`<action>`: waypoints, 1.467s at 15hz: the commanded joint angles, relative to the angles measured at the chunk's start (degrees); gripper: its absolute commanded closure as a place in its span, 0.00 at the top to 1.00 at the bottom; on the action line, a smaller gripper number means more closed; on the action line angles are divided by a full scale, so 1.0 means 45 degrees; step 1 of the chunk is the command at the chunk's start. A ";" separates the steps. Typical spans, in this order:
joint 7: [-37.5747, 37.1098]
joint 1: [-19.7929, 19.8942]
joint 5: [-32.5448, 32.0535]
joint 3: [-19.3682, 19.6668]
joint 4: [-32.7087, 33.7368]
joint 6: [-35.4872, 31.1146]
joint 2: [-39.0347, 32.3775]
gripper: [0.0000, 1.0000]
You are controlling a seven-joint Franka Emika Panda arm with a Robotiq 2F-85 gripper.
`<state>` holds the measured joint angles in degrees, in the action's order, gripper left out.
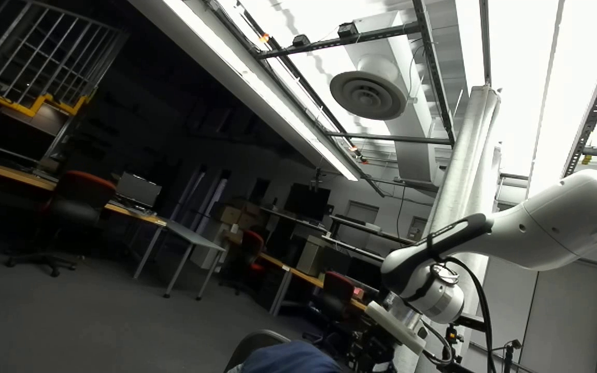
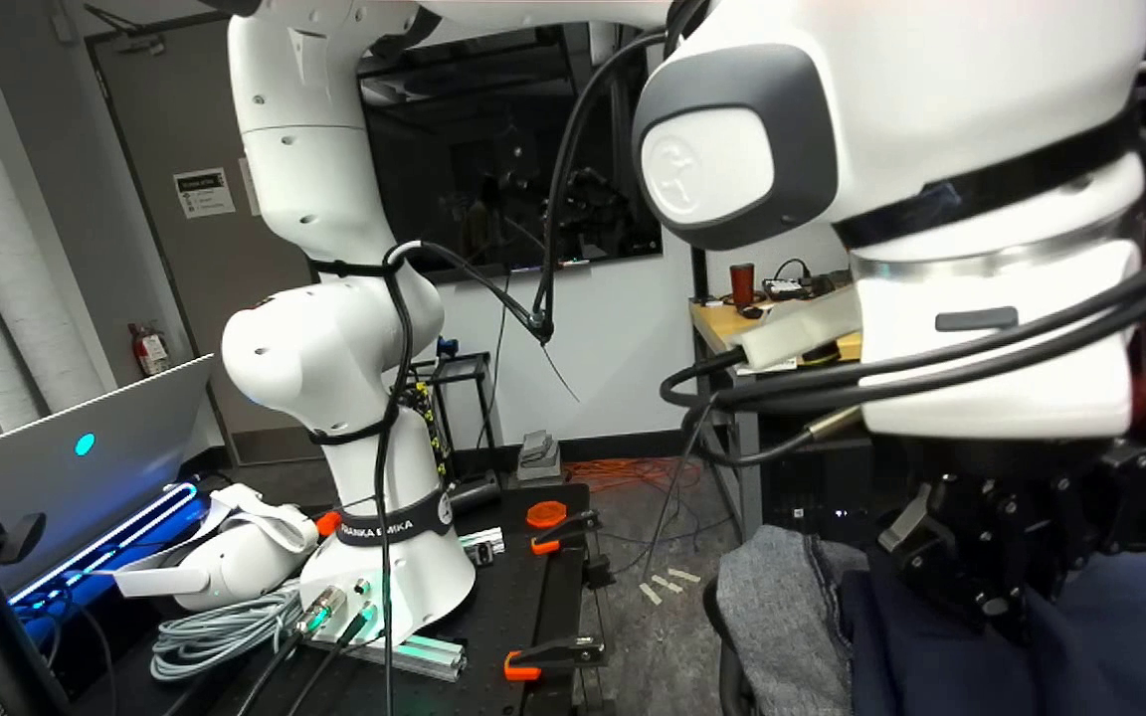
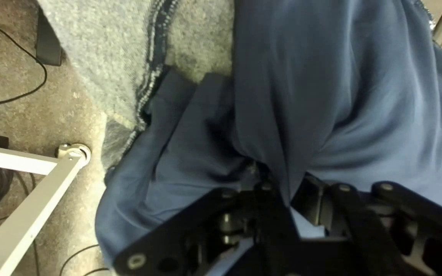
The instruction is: Move the denim cloth to the seat of the chair
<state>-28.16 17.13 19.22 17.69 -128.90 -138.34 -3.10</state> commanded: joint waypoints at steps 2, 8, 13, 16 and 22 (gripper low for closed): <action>-0.0047 -0.0726 -0.1310 -0.0761 -0.0262 -0.0303 0.1972 0.03; -0.0375 -0.1578 -0.2697 -0.2498 0.1019 -0.0212 0.3247 0.03; -0.0267 -0.2053 -0.3602 -0.3576 0.3452 -0.0194 0.2891 0.03; -0.0316 -0.2386 -0.4208 -0.4112 0.4946 0.0009 0.2474 0.03; 0.0463 -0.3360 -0.3798 -0.4611 0.6305 0.1061 0.1880 0.03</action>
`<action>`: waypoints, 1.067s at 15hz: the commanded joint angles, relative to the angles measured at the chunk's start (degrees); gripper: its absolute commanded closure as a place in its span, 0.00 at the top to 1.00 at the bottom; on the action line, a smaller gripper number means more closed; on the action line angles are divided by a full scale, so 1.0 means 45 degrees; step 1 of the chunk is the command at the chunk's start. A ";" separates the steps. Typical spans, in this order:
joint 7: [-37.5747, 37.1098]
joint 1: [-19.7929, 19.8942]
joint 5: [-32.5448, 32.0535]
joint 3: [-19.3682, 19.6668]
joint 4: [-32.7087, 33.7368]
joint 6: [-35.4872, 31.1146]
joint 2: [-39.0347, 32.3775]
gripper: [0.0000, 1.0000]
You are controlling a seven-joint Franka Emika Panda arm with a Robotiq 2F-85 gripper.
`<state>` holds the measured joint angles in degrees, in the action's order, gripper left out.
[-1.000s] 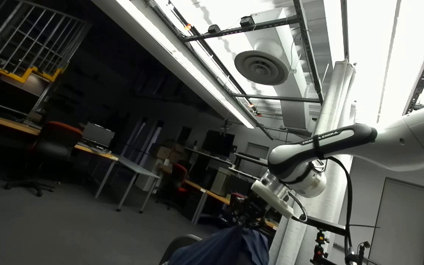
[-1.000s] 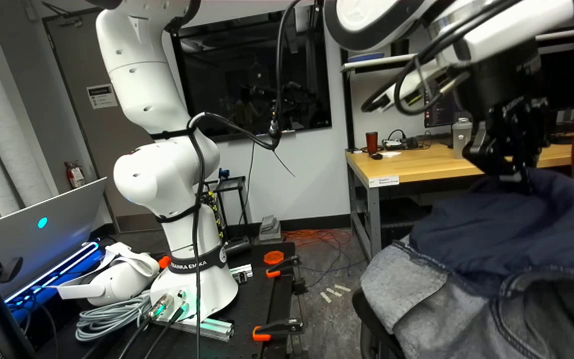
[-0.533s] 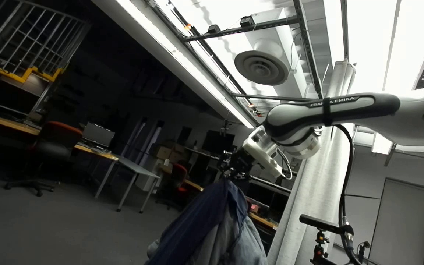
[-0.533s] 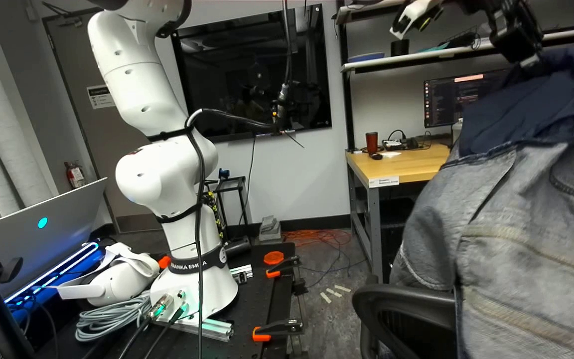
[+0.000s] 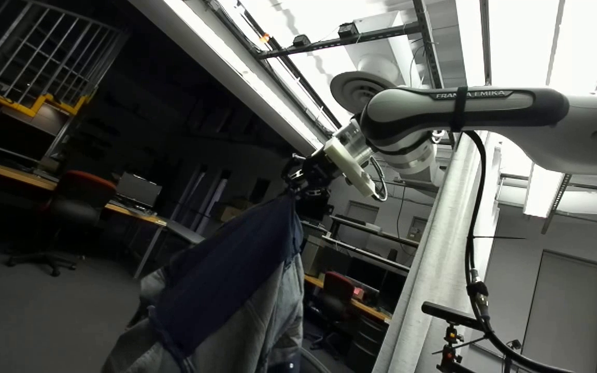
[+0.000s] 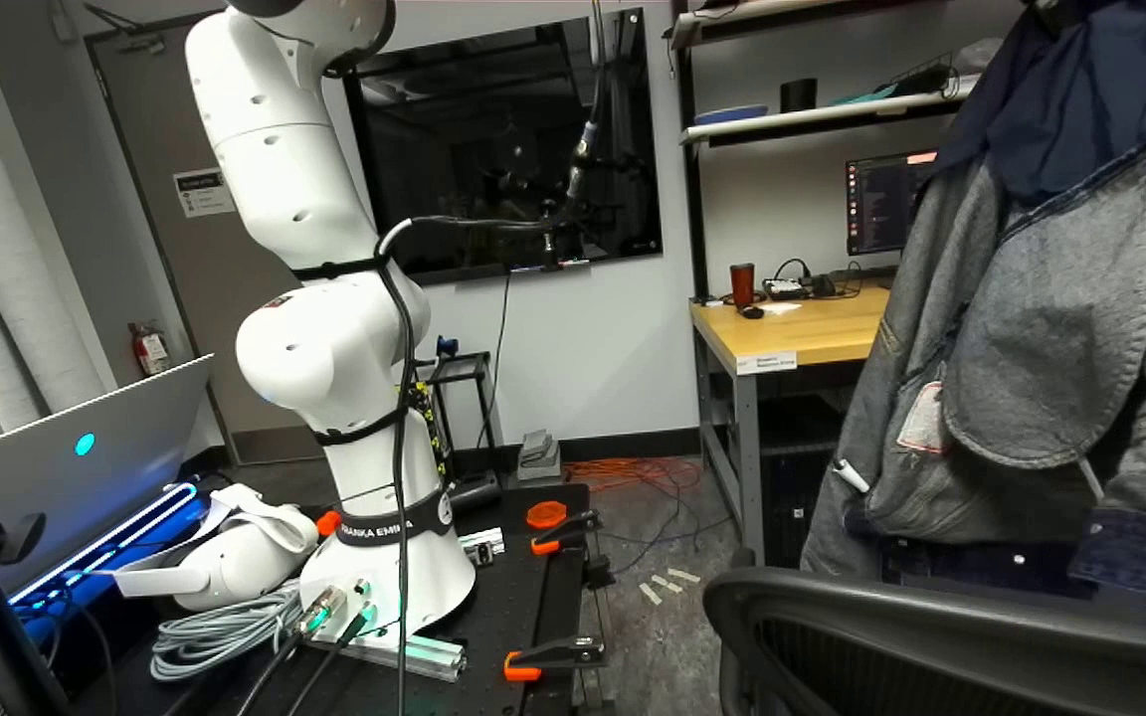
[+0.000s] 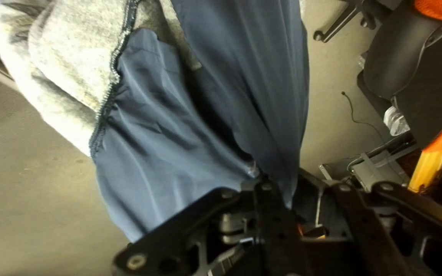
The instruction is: Move the denim cloth to the seat of the chair
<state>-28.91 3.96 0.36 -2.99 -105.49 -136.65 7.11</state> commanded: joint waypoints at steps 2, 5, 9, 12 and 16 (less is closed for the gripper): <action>0.0911 -0.0617 0.0463 0.0023 0.1029 0.0893 -0.0498 0.03; 0.1267 -0.0620 0.0435 0.0203 0.0842 0.1337 -0.0772 0.03; 0.2050 -0.0555 0.0107 0.0460 0.0494 0.2981 -0.0998 0.37; 0.2922 -0.0484 -0.0244 0.0677 0.0308 0.3848 -0.0935 0.58; 0.3975 -0.0385 -0.0431 0.0950 0.0052 0.4333 -0.0720 0.89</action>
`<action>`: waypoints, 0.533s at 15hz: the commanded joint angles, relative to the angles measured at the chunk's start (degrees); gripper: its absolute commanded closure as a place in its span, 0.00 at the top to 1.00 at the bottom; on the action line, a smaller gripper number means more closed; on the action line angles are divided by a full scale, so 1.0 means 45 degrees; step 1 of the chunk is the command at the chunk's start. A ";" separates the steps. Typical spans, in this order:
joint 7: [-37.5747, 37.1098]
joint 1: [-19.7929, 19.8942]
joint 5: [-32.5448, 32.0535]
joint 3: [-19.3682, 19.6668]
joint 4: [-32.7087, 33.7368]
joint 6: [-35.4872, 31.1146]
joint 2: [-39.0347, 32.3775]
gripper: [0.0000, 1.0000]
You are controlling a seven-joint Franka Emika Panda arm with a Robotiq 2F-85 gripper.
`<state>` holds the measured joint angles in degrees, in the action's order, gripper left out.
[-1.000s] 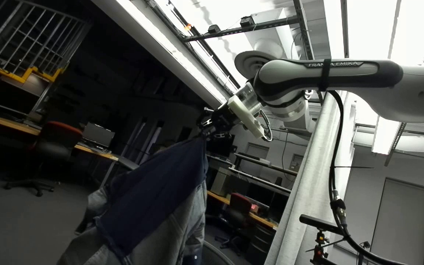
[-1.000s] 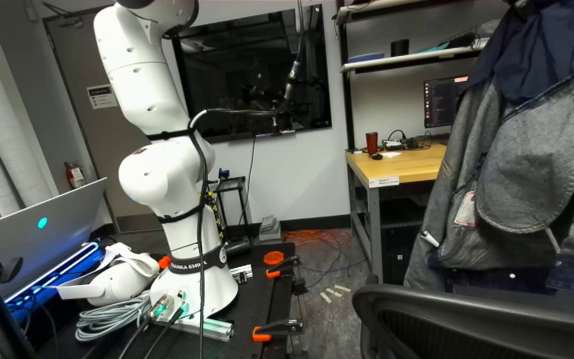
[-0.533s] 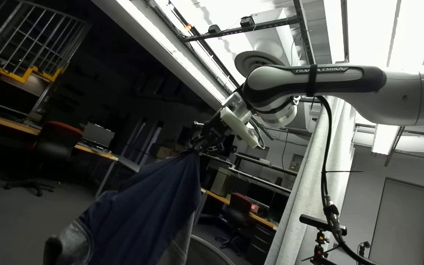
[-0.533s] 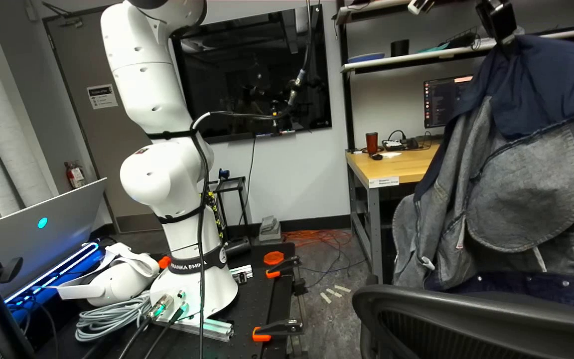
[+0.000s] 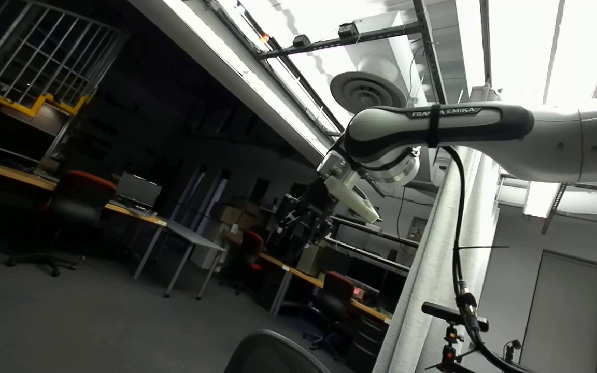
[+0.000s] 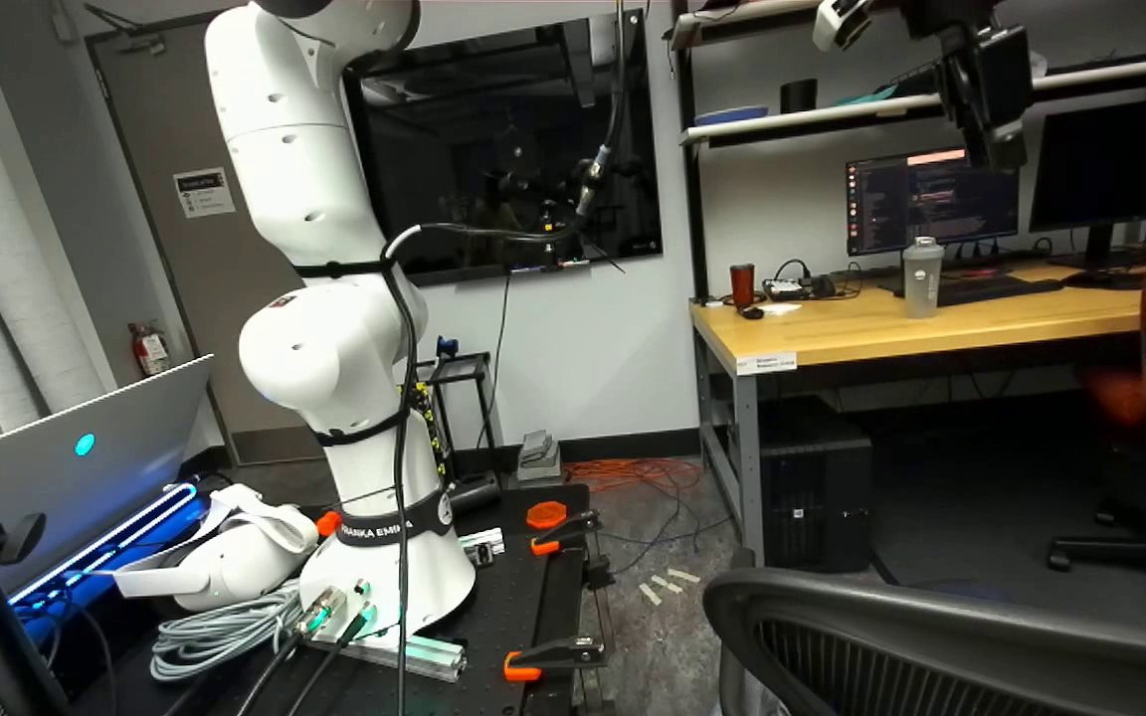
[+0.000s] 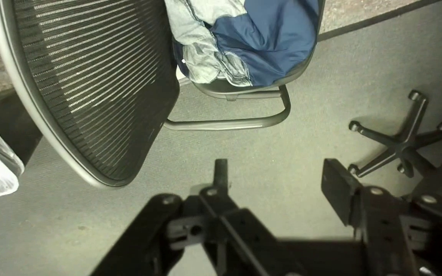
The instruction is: Move the denim cloth to the seat of the chair
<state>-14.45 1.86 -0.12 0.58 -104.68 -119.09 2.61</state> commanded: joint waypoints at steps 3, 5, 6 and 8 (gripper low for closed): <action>0.1042 0.0186 -0.0481 0.0330 -0.0987 -0.0688 0.0708 1.00; 0.1070 0.0243 -0.0527 0.0403 -0.1667 -0.1607 0.0927 1.00; 0.1135 0.0254 -0.0476 0.0429 -0.2131 -0.2227 0.1031 1.00; 0.1139 0.0261 -0.0540 0.0427 -0.3320 -0.3879 0.1224 1.00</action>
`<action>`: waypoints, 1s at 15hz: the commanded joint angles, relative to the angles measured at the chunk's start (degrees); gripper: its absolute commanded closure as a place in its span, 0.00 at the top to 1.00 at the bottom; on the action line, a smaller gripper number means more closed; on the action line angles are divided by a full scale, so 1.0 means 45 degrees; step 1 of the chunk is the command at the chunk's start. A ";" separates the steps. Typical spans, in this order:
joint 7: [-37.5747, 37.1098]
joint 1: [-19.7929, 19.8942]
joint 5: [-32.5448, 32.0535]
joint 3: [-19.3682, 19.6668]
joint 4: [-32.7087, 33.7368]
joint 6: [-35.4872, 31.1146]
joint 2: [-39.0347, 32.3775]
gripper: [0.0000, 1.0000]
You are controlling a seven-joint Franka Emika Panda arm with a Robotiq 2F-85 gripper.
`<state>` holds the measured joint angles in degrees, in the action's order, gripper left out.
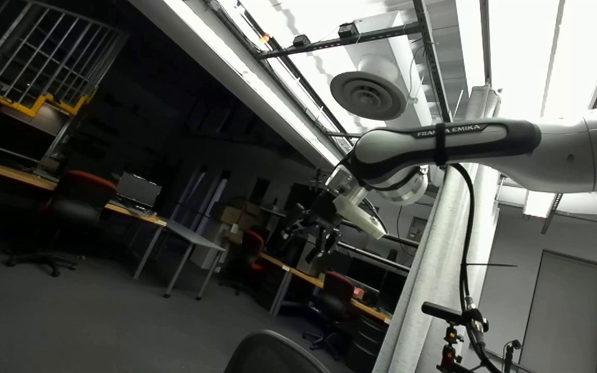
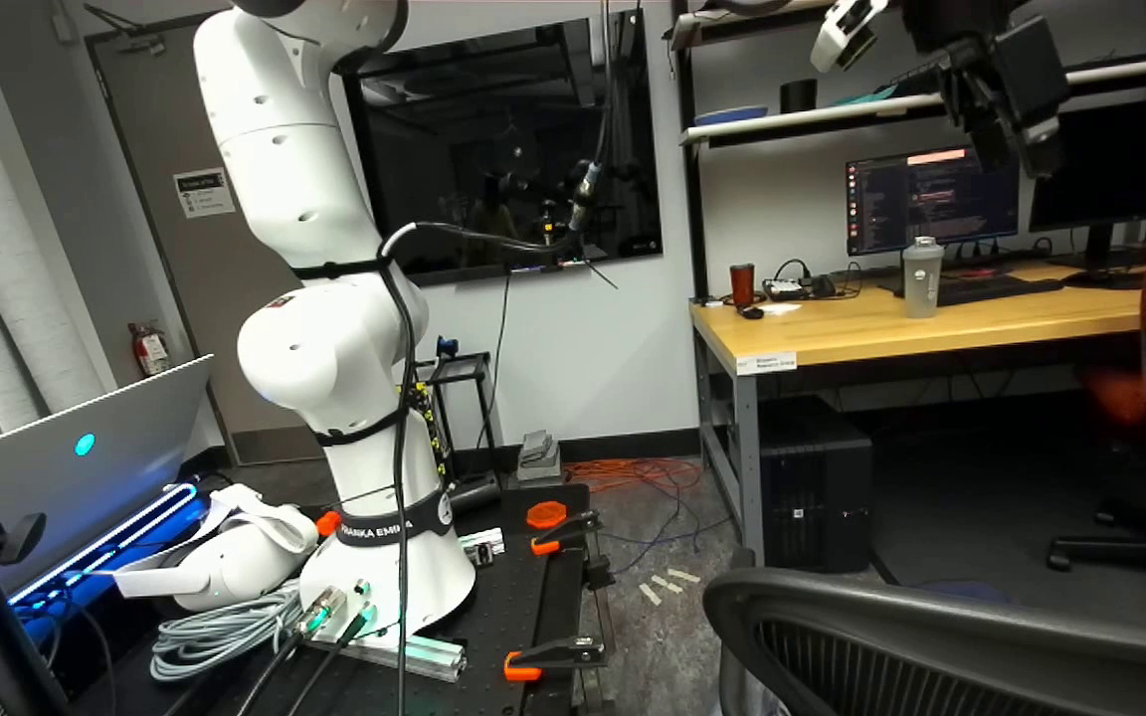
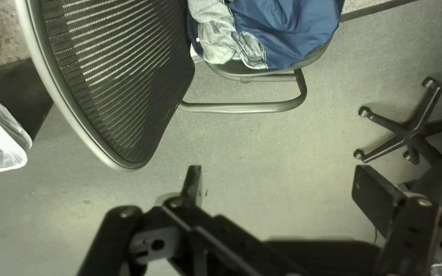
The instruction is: Move the denim cloth to the seat of the chair
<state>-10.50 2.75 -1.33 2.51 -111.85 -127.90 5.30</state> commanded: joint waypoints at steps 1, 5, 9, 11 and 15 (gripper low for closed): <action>0.0307 0.0045 -0.0239 -0.0018 -0.2379 -0.2707 0.0701 1.00; 0.0497 -0.0001 -0.0558 -0.0176 -0.4817 -0.5478 0.0827 1.00; 0.0220 0.0080 -0.1326 -0.0391 -0.6676 -0.7611 0.0751 1.00; 0.0056 0.0210 -0.1893 -0.0465 -0.7360 -0.8318 0.0725 1.00; 0.0091 0.0089 -0.2162 -0.0283 -0.7501 -0.8447 0.0366 1.00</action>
<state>-10.12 3.16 -11.11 1.23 -145.66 -165.95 6.96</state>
